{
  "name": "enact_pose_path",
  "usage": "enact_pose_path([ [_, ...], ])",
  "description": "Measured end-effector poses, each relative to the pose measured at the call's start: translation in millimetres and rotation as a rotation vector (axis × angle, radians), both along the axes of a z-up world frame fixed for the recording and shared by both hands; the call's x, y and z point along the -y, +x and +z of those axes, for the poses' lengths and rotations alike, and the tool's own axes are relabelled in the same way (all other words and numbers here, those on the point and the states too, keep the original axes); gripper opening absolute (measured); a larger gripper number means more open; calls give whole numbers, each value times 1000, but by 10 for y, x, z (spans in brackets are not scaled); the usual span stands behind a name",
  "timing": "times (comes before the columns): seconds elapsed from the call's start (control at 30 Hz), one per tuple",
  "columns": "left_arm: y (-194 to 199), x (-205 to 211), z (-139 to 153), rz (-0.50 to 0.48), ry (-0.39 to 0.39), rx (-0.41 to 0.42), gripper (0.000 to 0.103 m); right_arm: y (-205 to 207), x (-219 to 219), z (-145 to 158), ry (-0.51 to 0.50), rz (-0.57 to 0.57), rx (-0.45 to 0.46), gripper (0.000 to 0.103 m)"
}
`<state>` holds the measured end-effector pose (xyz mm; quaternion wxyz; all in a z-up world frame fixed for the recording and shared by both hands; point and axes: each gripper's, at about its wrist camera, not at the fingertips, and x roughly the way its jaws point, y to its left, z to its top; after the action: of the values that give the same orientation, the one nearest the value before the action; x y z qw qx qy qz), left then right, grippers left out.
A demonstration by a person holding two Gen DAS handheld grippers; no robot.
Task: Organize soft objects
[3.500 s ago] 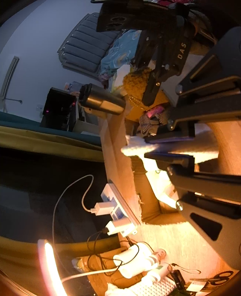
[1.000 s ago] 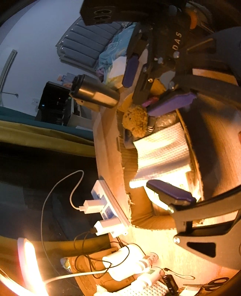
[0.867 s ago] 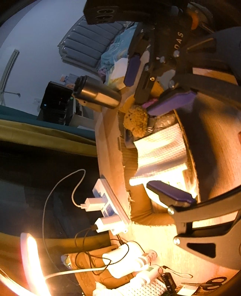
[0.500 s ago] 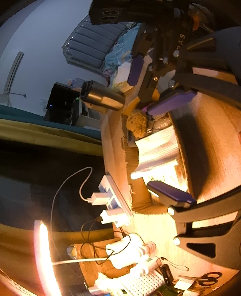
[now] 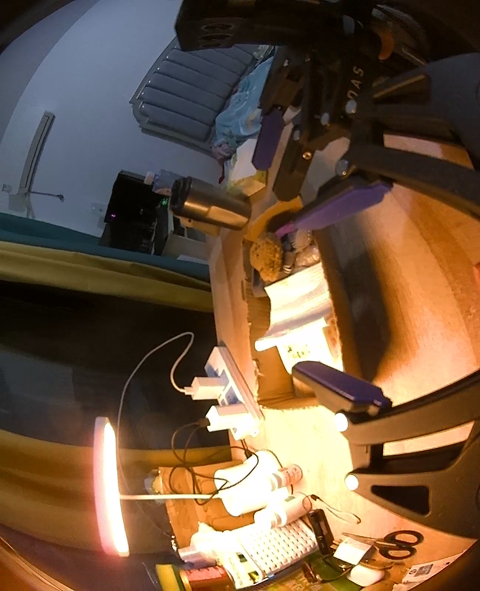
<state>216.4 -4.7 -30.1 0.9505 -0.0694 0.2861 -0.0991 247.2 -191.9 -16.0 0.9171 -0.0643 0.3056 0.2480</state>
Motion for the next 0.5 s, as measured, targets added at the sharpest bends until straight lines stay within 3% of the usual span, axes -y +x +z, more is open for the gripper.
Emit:
enact_pose_path([
  [0.5, -630, -26, 195, 18, 5, 72, 75, -577, -15, 188, 0, 10, 61, 62],
])
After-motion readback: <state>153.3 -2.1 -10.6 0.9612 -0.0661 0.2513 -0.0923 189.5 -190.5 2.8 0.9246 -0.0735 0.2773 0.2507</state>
